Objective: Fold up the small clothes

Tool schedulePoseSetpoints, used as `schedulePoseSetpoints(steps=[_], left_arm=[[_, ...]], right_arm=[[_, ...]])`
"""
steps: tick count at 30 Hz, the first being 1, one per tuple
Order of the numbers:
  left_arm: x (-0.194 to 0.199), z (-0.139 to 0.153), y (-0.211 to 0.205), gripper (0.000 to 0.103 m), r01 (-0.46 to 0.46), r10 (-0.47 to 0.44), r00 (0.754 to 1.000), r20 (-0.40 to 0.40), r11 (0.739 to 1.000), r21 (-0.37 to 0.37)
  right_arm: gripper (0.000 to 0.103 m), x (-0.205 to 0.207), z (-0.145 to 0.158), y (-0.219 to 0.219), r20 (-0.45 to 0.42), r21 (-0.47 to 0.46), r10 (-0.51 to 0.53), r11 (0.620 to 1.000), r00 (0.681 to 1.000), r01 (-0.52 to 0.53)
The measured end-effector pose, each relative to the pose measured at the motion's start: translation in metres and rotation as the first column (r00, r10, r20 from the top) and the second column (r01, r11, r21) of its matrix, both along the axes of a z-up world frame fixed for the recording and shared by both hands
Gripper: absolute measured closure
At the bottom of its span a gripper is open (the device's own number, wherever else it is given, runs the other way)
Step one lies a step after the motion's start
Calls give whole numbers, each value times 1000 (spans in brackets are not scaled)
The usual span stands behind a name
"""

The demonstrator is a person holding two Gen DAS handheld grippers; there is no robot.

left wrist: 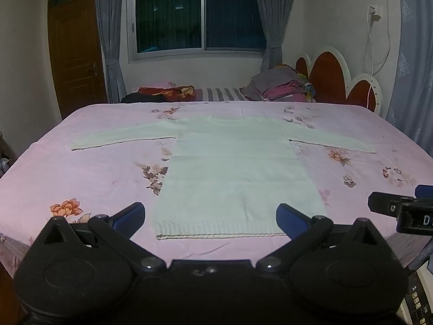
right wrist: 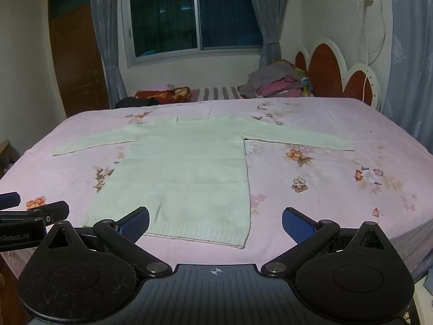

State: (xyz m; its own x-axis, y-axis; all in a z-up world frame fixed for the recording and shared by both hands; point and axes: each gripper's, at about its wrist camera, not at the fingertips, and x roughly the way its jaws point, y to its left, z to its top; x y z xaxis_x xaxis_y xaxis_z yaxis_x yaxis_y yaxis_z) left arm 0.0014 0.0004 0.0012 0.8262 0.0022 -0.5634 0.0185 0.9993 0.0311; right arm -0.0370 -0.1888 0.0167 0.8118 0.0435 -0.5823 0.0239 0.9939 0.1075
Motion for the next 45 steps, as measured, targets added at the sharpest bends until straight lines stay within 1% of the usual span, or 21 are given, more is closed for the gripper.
schedulePoseSetpoints(steps=[6, 14, 23, 29, 32, 35, 36, 38, 41, 44, 45], left_arm=[[-3, 2, 1, 0, -1, 1, 1000, 19, 1000, -1], [-5, 1, 1, 0, -1, 1, 1000, 17, 1000, 3], [-7, 4, 13, 0, 0, 0, 1000, 15, 1000, -4], [-4, -3, 17, 0, -7, 6, 999, -32, 1000, -15], [3, -6, 18, 0, -21, 20, 999, -31, 999, -50], [10, -11, 20, 0, -25, 25, 1000, -13, 999, -29], [12, -12, 20, 0, -23, 23, 1000, 14, 1000, -14], [20, -12, 18, 0, -17, 17, 1000, 16, 1000, 0], [29, -8, 25, 0, -5, 9, 997, 79, 998, -56], [48, -6, 29, 0, 3, 2, 994, 107, 999, -38], [55, -5, 30, 0, 2, 4, 994, 107, 998, -60]], right_arm=[[0, 0, 1, 2, -2, -1, 0, 1000, 1000, 0], [0, -1, 3, 5, -5, 0, -1, 1000, 1000, 1], [0, 0, 3, 5, -10, -3, 1, 1000, 1000, -1], [0, 1, 1, 5, -18, 1, 0, 1000, 1000, 0], [0, 5, -2, 6, -25, 2, -8, 1000, 1000, 8], [0, 10, -7, 6, -37, 5, -20, 1000, 999, 20], [0, 13, -8, 5, -38, 4, -25, 1000, 999, 25], [0, 19, -10, 5, -40, 2, -34, 999, 999, 34], [0, 31, -10, 5, -34, 15, -52, 999, 998, 52], [0, 49, -9, 1, -27, 31, -70, 997, 997, 71], [0, 56, -8, 1, -24, 33, -77, 996, 997, 78]])
